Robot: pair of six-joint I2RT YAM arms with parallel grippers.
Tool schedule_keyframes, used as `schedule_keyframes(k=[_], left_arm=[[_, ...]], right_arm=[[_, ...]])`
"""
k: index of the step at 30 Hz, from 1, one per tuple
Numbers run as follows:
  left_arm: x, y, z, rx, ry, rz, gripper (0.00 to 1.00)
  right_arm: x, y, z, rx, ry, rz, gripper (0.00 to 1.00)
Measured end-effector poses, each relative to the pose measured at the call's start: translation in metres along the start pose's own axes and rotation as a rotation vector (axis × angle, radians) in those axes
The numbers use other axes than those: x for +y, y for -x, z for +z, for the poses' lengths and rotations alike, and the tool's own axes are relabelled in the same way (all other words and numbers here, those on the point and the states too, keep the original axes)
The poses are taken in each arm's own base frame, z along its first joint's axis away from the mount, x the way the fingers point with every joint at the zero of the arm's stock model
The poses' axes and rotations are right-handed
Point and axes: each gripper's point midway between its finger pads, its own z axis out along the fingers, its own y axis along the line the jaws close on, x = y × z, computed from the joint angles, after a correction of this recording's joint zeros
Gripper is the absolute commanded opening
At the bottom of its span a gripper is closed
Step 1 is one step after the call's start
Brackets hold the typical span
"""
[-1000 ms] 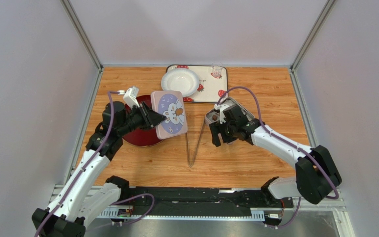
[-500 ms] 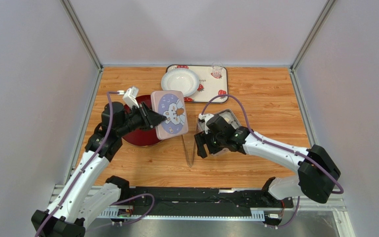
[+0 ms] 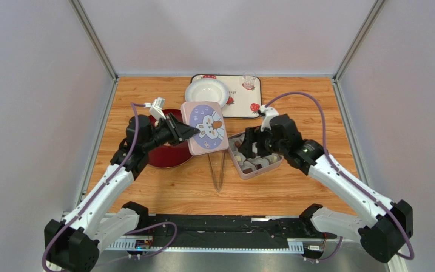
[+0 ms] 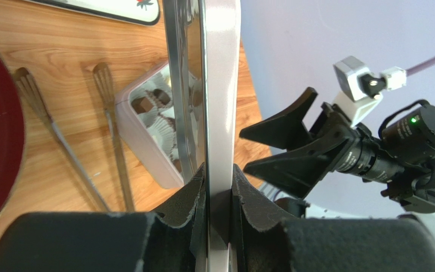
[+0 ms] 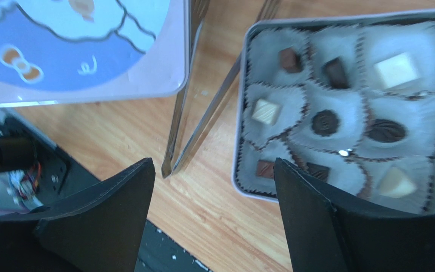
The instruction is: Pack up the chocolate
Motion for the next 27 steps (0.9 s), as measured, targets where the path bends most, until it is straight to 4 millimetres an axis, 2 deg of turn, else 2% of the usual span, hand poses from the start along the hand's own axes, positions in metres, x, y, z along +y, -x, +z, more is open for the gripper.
schedule_keyframes(k=[4,7,10,14,22,27], left_arm=[[-0.002,-0.009,0.028,0.037,-0.026,-0.056,0.0],[-0.007,-0.024,0.05,0.078,-0.046,-0.092,0.0],[-0.011,-0.036,0.074,0.104,-0.061,-0.131,0.0],[-0.024,-0.043,0.11,0.11,-0.097,-0.165,0.0],[-0.057,-0.056,0.174,0.086,-0.191,-0.227,0.0],[-0.044,-0.075,0.195,0.076,-0.161,-0.278,0.0]], right_arm=[[-0.035,0.033,-0.026,-0.136,-0.064,0.096,0.87],[-0.068,0.044,-0.041,-0.204,-0.116,0.199,0.92],[-0.103,0.045,-0.045,-0.246,-0.164,0.328,0.93],[-0.14,0.031,-0.043,-0.263,-0.202,0.496,0.94],[-0.163,0.026,-0.024,-0.23,-0.189,0.61,0.93],[-0.186,0.022,-0.014,-0.199,-0.217,0.653,0.93]])
